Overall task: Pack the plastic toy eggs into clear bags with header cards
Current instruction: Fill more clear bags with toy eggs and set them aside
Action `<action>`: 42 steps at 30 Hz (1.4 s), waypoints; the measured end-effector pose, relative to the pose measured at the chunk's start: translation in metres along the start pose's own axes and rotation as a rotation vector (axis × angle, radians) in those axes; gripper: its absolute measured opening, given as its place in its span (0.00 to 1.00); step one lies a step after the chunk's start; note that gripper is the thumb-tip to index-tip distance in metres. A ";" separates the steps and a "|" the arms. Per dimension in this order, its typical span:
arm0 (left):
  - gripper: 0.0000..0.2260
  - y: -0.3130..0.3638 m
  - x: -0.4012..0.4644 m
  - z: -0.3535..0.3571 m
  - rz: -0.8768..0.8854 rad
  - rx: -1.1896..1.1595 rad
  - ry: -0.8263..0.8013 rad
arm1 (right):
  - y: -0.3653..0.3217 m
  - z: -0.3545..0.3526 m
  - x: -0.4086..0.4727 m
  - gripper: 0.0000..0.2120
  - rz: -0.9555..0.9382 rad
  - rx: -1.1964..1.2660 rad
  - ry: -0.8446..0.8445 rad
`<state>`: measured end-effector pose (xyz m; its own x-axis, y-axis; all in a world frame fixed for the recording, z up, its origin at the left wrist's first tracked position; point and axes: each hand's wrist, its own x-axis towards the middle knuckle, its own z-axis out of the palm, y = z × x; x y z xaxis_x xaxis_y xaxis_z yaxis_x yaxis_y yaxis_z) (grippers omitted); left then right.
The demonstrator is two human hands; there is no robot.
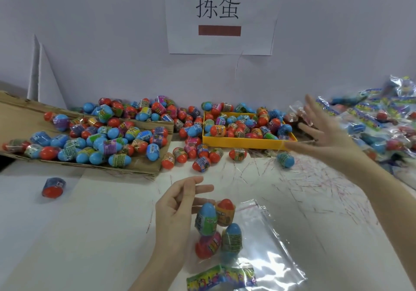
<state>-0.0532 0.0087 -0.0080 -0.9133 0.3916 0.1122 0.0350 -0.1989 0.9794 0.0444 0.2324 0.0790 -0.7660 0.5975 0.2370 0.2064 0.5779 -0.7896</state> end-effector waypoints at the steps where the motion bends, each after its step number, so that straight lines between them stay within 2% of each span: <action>1: 0.12 0.000 0.000 0.000 -0.013 -0.012 0.000 | -0.003 0.008 -0.006 0.40 0.045 0.252 0.006; 3: 0.11 0.000 0.000 0.000 -0.043 -0.043 -0.009 | -0.007 0.029 -0.019 0.31 0.016 0.244 -0.093; 5: 0.11 0.001 0.000 -0.001 -0.056 -0.073 -0.018 | -0.005 0.055 -0.032 0.29 0.043 0.160 -0.336; 7: 0.11 0.000 0.001 -0.002 -0.065 -0.085 -0.020 | -0.001 0.073 -0.042 0.27 0.111 0.235 -0.565; 9: 0.11 -0.001 0.002 -0.003 -0.083 -0.091 -0.030 | 0.003 0.082 -0.048 0.22 0.134 0.363 -0.620; 13: 0.14 -0.001 0.004 -0.006 -0.151 -0.124 -0.090 | 0.011 0.086 -0.048 0.15 0.204 0.547 -0.431; 17: 0.20 -0.003 0.007 -0.011 -0.230 -0.042 -0.131 | 0.012 0.086 -0.053 0.11 0.219 0.631 -0.398; 21: 0.12 -0.005 0.009 -0.013 -0.312 0.029 -0.165 | 0.012 0.083 -0.054 0.10 0.215 0.611 -0.409; 26: 0.16 -0.002 0.010 -0.018 -0.266 0.015 -0.228 | 0.011 0.077 -0.055 0.11 0.194 0.620 -0.433; 33: 0.12 0.003 0.013 -0.029 -0.279 -0.002 -0.397 | 0.012 0.074 -0.056 0.08 0.174 0.612 -0.396; 37: 0.12 0.001 0.012 -0.028 -0.247 0.065 -0.349 | 0.012 0.073 -0.057 0.10 0.164 0.527 -0.367; 42: 0.07 0.003 0.012 -0.030 -0.164 0.130 -0.291 | 0.010 0.072 -0.059 0.13 0.188 0.568 -0.345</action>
<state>-0.0762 -0.0137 -0.0087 -0.7580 0.6519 -0.0235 -0.0344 -0.0039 0.9994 0.0474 0.1630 0.0165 -0.9178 0.3936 -0.0518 0.0756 0.0452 -0.9961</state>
